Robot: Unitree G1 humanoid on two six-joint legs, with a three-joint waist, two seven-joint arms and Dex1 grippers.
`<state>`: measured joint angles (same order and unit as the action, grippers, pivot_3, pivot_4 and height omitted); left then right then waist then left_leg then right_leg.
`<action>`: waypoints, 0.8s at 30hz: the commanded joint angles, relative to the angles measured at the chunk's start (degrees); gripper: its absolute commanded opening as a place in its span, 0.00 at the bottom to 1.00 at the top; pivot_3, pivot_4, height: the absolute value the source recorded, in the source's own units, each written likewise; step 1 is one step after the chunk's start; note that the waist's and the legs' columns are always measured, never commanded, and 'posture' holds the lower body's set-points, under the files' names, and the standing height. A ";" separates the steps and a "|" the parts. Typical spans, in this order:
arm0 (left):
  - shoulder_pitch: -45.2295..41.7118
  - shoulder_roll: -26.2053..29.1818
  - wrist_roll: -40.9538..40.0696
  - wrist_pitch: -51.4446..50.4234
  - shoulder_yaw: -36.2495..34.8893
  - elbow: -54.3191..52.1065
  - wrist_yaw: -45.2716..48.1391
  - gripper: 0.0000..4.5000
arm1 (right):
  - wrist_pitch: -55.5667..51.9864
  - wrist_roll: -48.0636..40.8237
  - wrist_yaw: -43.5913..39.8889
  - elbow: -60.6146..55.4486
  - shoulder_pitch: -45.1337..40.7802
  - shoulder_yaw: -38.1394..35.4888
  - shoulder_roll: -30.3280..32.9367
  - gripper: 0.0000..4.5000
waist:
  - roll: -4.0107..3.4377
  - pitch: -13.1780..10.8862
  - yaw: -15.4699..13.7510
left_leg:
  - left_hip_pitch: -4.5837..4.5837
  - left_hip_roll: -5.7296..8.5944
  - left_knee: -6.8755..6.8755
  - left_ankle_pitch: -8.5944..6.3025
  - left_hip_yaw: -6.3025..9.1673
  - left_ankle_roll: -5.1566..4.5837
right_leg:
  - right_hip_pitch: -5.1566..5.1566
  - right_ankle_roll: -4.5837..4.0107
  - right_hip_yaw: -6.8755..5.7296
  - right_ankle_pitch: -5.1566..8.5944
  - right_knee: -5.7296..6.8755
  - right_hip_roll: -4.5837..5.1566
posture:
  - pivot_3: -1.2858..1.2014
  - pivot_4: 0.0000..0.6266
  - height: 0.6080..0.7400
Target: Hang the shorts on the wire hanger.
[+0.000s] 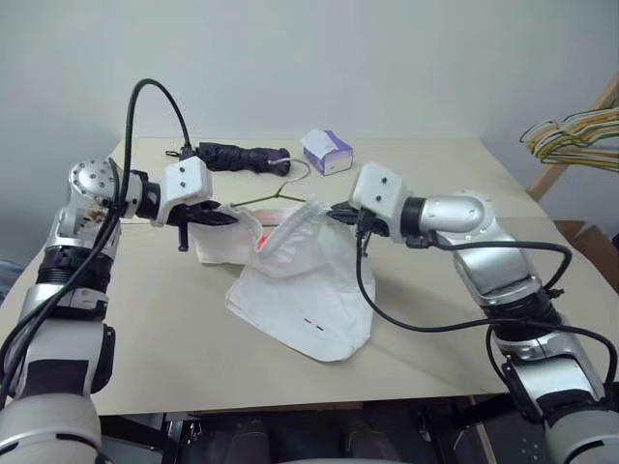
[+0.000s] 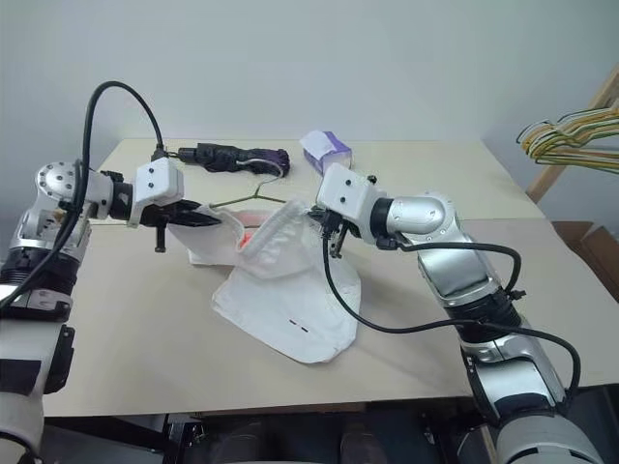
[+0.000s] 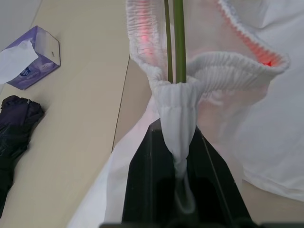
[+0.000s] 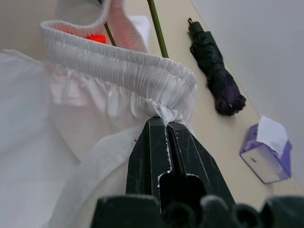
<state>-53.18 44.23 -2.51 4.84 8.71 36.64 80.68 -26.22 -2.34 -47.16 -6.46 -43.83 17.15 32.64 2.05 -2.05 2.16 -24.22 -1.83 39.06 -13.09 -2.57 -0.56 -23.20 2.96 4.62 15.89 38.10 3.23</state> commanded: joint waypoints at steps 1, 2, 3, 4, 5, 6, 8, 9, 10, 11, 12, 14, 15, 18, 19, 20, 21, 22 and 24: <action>0.06 0.37 -1.38 0.31 -1.62 -2.38 0.10 0.00 | 2.22 -0.11 0.15 -1.07 -1.34 -2.17 -0.42 0.01 | 0.00 0.00 0.10 | 0.00 0.00 0.00 0.00 0.00 0.00 | 0.00 0.00 0.00 0.00 0.00 0.00 | 0.52 0.00 1.00; 0.32 0.34 -1.28 0.51 -1.50 -2.56 0.13 0.00 | 1.24 -1.17 -0.97 -1.55 -1.33 -2.36 -0.37 0.01 | 0.00 0.00 0.14 | -0.01 0.00 0.00 0.00 0.00 0.00 | 0.00 0.00 0.00 0.00 0.00 0.00 | 0.52 0.00 1.00; 0.53 0.32 -1.18 0.72 -1.39 -2.77 0.15 0.00 | 1.93 -1.02 -1.90 -1.94 -1.16 -1.98 0.20 0.01 | 0.00 0.00 0.18 | -0.01 0.00 0.00 0.00 0.01 0.00 | 0.00 0.00 0.00 0.00 0.00 0.00 | 0.52 0.00 1.00; 0.66 0.16 -1.31 0.51 -1.41 -2.98 0.18 0.00 | 2.40 -0.59 -2.71 -2.14 -1.02 -1.43 0.84 0.05 | 0.00 0.00 0.22 | 0.00 0.00 0.00 0.00 0.01 0.00 | 0.01 0.00 0.00 0.00 0.01 0.00 | 0.52 0.00 1.00; 0.66 -0.05 -1.48 0.50 -1.49 -3.13 0.15 0.00 | 2.94 -0.18 -3.17 -2.18 -0.90 -1.14 1.22 0.11 | 0.00 0.00 0.24 | 0.00 -0.01 0.00 0.00 0.01 0.00 | 0.01 0.00 0.00 0.00 0.01 0.01 | 0.52 0.00 1.00; 0.67 -0.28 -1.71 0.46 -1.64 -3.29 0.09 0.00 | 3.49 0.09 -3.39 -2.16 -0.76 -1.09 1.36 0.16 | 0.00 0.00 0.25 | 0.01 -0.01 0.00 0.00 0.01 0.00 | 0.01 0.00 0.00 0.00 0.01 0.00 | 0.52 0.00 1.00; 0.37 -0.74 -2.18 0.08 -1.95 -3.31 0.08 0.00 | 3.88 0.10 -4.06 -1.81 -0.76 -1.04 1.49 0.30 | 0.00 0.00 0.25 | 0.01 -0.01 0.01 0.00 0.02 0.00 | 0.01 0.00 -0.01 0.00 0.01 0.00 | 0.52 0.00 1.00; 0.23 -0.82 -2.20 0.17 -1.94 -3.24 0.16 0.00 | 4.41 0.31 -4.28 -1.39 -0.80 -0.95 1.59 0.38 | 0.00 0.00 0.26 | 0.01 -0.01 0.01 0.00 0.02 0.00 | 0.01 0.00 0.00 0.00 0.01 0.00 | 0.52 0.00 1.00; 0.13 -0.82 -2.18 0.21 -1.86 -3.19 0.26 0.00 | 4.80 0.46 -4.40 -0.96 -0.87 -0.95 1.57 0.45 | 0.00 0.00 0.26 | 0.01 -0.01 0.00 0.00 0.02 0.00 | 0.01 0.00 -0.01 0.00 0.01 0.00 | 0.52 0.00 1.00; -0.02 -0.75 -1.98 0.45 -1.61 -3.07 0.41 0.00 | 5.17 -0.35 -5.25 -0.26 -0.92 -1.37 1.47 0.45 | 0.00 0.00 0.27 | 0.00 -0.01 0.00 0.00 0.02 0.00 | 0.01 0.00 0.00 0.00 0.00 0.00 | 0.51 0.00 1.00; -0.16 -0.74 -1.88 0.59 -1.45 -2.95 0.50 0.00 | 5.52 -1.35 -6.25 0.30 -0.90 -1.86 1.43 0.45 | 0.00 0.00 0.26 | 0.00 -0.01 0.00 0.00 0.02 0.00 | 0.01 0.00 0.00 0.00 0.00 0.00 | 0.52 0.00 1.00; -0.44 -0.81 -1.97 0.69 -1.31 -2.74 0.97 0.00 | 6.11 -2.67 -7.39 1.34 -0.83 -2.78 1.27 0.45 | 0.00 0.00 0.28 | 0.00 0.00 0.00 0.00 0.01 0.00 | 0.01 0.00 0.00 0.00 0.00 0.00 | 0.51 0.00 1.00; -0.57 -0.82 -2.06 0.85 -1.27 -2.65 1.36 0.00 | 6.18 -3.14 -7.51 2.16 -0.94 -3.24 1.02 0.45 | 0.00 0.00 0.28 | 0.01 0.00 0.00 0.00 0.01 0.00 | 0.02 0.00 0.00 0.00 0.00 0.00 | 0.51 0.00 1.00; -0.74 -0.90 -2.47 1.33 -1.40 -2.61 2.42 0.00 | 5.96 -3.67 -8.17 5.34 -1.63 -3.77 0.61 0.45 | 0.00 0.00 0.30 | 0.02 -0.01 0.01 0.00 0.01 0.00 | 0.03 0.00 0.00 0.00 0.00 0.00 | 0.51 0.00 1.00; -0.71 -0.98 -2.69 1.60 -1.51 -2.57 2.77 0.00 | 6.14 -3.84 -8.50 6.11 -1.68 -3.84 0.55 0.45 | 0.00 0.00 0.30 | 0.02 -0.01 0.00 0.00 0.01 0.00 | 0.03 0.00 0.00 0.00 0.00 0.00 | 0.51 0.00 1.00; -0.65 -1.02 -3.01 1.48 -1.59 -2.61 3.27 0.00 | 6.27 -4.26 -9.01 6.89 -1.80 -3.95 0.40 0.45 | 0.00 0.00 0.31 | 0.02 -0.01 0.01 0.00 0.01 0.00 | 0.03 0.00 0.00 0.00 0.00 0.00 | 0.51 0.00 1.00; -0.49 -1.12 -3.48 1.58 -1.74 -2.75 3.84 0.00 | 6.53 -4.47 -9.48 7.64 -1.92 -3.95 0.26 0.45 | 0.00 0.00 0.32 | 0.02 -0.01 0.00 0.00 0.01 0.00 | 0.03 0.00 0.00 0.00 0.00 0.00 | 0.51 0.00 1.00; -0.31 -1.23 -4.11 1.27 -1.93 -2.99 4.43 0.00 | 7.12 -4.19 -9.64 8.58 -2.14 -3.74 0.06 0.45 | 0.00 0.00 0.33 | 0.02 -0.01 0.00 0.00 0.01 0.00 | 0.03 0.00 -0.01 0.00 0.00 0.00 | 0.51 0.00 1.00; -0.08 -1.35 -4.84 0.89 -2.11 -3.38 5.14 0.00 | 7.84 -3.82 -10.04 9.73 -2.42 -3.49 -0.17 0.45 | 0.00 0.00 0.35 | 0.02 -0.01 0.00 0.00 0.01 0.00 | 0.03 0.00 0.00 0.00 0.00 0.00 | 0.51 0.00 1.00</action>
<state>-51.51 42.94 -5.04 5.18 8.44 34.85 85.06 -20.31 -5.77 -56.74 3.31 -44.12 15.07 32.51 2.05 -2.05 2.51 -24.21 -1.84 39.07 -13.09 -2.56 -0.56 -23.17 2.96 4.62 15.89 38.10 3.22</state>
